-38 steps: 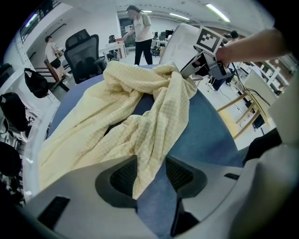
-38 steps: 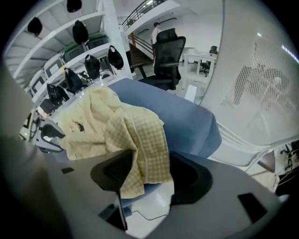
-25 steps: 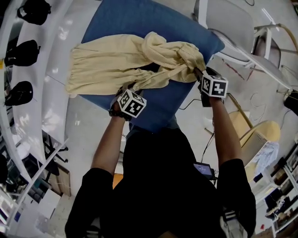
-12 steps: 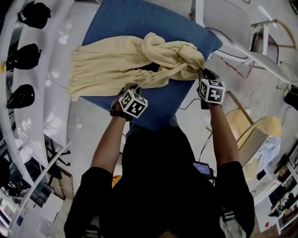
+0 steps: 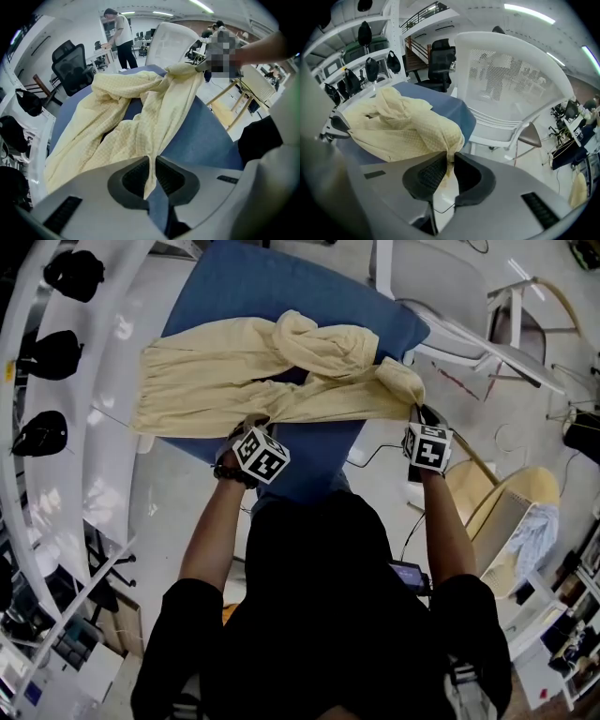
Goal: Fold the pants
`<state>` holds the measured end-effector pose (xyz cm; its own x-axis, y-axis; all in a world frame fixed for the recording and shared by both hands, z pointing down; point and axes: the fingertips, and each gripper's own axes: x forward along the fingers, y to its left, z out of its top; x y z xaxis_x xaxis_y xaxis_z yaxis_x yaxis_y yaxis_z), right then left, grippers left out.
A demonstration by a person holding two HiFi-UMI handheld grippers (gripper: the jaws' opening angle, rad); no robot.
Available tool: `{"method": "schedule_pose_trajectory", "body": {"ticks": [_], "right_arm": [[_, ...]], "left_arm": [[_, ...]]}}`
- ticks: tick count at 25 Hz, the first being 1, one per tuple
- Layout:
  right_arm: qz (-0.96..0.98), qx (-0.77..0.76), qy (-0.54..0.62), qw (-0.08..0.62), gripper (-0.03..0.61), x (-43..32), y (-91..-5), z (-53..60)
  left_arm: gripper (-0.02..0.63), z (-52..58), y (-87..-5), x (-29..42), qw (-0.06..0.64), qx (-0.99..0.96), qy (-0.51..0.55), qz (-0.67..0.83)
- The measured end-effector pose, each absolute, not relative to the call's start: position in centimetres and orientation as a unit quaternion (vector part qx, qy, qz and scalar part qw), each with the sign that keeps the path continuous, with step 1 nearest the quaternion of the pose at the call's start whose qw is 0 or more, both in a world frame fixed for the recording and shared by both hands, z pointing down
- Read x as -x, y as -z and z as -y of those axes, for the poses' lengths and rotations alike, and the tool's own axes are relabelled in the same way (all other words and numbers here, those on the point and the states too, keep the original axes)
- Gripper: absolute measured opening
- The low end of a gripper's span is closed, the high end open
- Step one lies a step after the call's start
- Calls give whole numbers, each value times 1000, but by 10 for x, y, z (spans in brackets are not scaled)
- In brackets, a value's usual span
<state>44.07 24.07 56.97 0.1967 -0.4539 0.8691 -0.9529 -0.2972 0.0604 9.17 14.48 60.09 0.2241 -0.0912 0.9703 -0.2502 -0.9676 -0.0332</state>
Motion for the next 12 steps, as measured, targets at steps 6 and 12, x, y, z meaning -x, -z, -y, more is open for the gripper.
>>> {"method": "schedule_pose_trajectory", "body": {"ticks": [6, 12], "right_arm": [[457, -723, -389, 342, 49, -430, -557, -285], [401, -750, -417, 320, 51, -424, -551, -341]], "left_arm": [[58, -169, -592, -91, 47, -788, -610, 75], [77, -191, -588, -92, 24, -794, -606, 38]]}}
